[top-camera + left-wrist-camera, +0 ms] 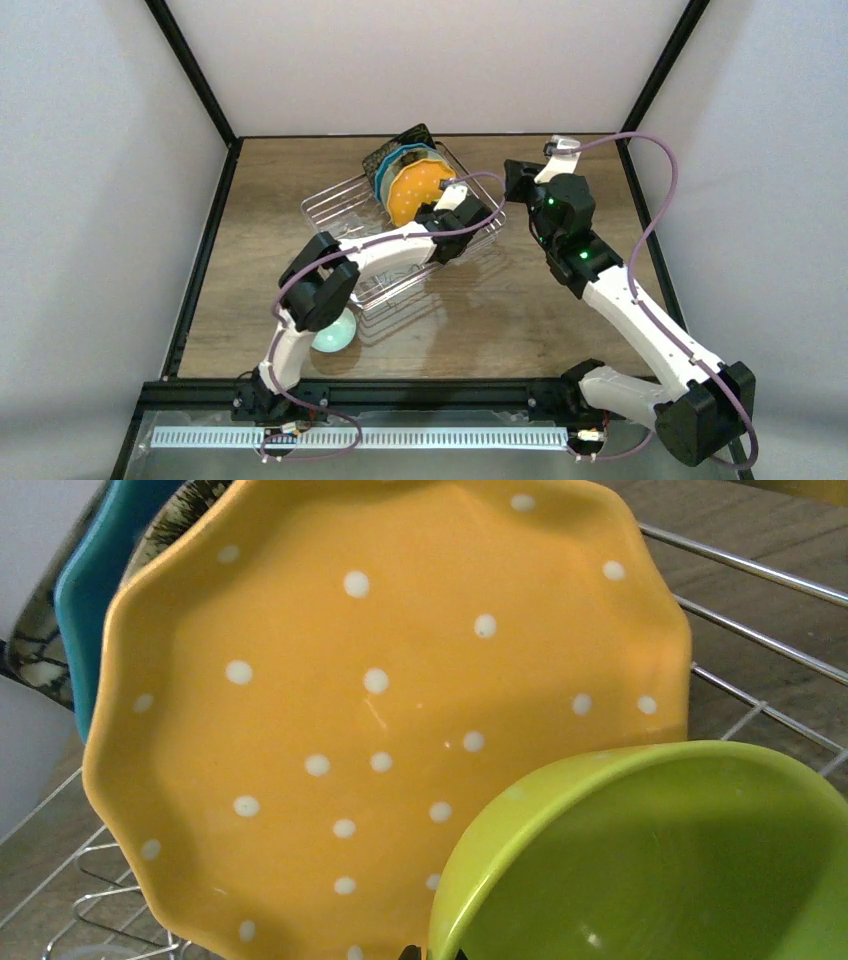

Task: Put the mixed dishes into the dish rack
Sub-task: Grab the bowl from the dish rack, then pass from the left arm to the right, then pass from the right arm to the left

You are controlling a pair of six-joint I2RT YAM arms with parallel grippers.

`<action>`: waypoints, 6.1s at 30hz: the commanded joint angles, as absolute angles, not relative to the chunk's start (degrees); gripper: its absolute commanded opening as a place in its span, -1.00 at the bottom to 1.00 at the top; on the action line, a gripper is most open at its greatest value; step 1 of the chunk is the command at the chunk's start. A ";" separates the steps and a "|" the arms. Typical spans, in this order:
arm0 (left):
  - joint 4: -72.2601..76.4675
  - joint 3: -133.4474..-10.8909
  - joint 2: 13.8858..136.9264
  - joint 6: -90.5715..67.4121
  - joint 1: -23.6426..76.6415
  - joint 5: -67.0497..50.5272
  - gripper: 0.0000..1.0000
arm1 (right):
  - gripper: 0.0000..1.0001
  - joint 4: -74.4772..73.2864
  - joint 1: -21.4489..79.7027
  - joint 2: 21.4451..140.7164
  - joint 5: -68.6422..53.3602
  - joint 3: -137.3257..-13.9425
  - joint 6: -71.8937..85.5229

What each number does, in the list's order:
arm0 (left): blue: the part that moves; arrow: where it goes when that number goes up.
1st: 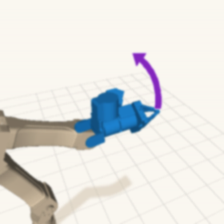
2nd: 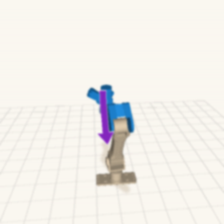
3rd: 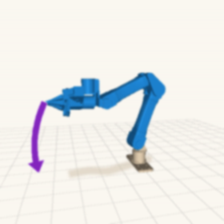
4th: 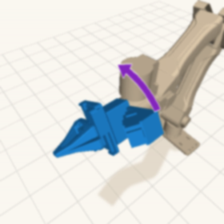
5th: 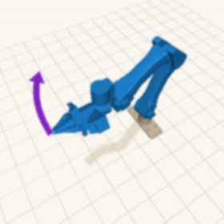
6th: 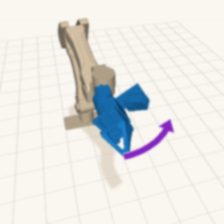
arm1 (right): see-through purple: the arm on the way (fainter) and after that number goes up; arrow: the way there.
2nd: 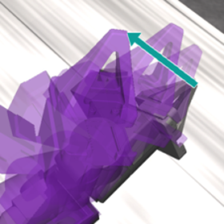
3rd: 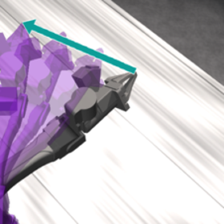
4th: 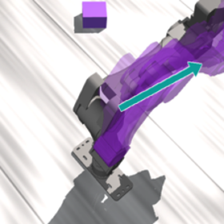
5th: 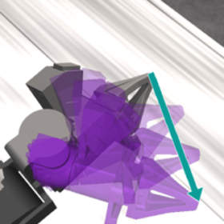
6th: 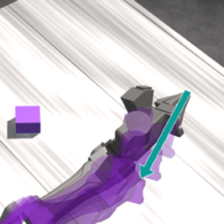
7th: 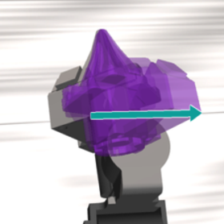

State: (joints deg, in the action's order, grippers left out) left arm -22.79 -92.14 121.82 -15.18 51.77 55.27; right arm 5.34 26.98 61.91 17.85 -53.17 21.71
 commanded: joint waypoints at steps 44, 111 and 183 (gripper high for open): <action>-35.35 -88.24 94.93 -46.82 38.84 2.75 -0.94 | 0.53 -25.54 28.76 72.67 8.91 -73.67 21.41; -28.23 -76.21 86.76 -46.64 37.43 -7.86 0.73 | -0.99 -41.61 38.26 91.93 28.34 -92.33 18.16; -19.26 -70.45 94.75 -53.26 37.44 -10.73 -0.94 | -0.99 -47.39 41.42 104.06 30.03 -106.62 19.33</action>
State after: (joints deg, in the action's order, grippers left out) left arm -15.84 -72.07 92.86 -58.96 35.59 -6.48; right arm -54.76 40.84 103.83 30.06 -104.03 19.51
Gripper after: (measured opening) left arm 0.087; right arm 0.084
